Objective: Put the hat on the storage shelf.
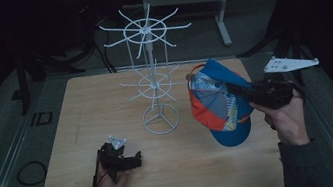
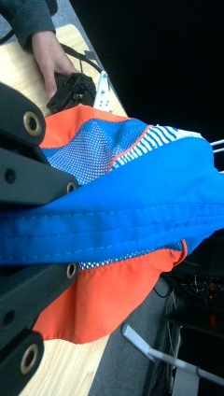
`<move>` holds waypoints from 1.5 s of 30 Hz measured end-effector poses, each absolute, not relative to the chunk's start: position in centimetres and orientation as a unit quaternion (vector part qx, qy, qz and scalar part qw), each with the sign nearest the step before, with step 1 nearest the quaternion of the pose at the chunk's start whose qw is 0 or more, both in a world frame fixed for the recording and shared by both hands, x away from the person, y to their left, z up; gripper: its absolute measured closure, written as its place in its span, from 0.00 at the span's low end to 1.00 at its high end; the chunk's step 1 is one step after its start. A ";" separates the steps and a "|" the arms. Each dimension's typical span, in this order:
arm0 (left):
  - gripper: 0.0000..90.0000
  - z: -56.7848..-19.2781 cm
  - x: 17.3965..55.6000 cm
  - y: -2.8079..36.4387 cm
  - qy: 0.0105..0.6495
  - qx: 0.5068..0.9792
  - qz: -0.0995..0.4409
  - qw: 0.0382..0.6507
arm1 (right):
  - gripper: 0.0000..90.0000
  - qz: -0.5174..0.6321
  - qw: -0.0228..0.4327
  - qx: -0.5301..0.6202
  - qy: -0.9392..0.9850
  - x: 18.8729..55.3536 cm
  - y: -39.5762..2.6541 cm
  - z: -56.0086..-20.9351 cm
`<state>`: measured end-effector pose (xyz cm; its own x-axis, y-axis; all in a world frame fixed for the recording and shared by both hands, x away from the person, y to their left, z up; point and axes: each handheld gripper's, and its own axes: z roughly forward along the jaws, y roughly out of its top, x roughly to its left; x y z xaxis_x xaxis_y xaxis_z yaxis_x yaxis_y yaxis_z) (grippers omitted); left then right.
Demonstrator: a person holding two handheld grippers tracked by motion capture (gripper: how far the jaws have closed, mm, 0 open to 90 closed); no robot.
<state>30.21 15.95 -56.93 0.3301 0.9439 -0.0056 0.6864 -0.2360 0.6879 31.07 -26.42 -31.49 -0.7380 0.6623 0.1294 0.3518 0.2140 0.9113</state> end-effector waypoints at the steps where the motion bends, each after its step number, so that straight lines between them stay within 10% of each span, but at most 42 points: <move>1: 0.02 -56.9 30.2 15.9 0.538 0.757 0.212 0.304 | 0.97 0.533 0.146 0.331 0.765 31.0 -26.4 -31.4; 45: 0.02 -56.9 30.2 15.9 0.539 0.757 0.212 0.304 | 0.97 0.546 0.152 0.303 0.766 30.5 -25.8 -29.5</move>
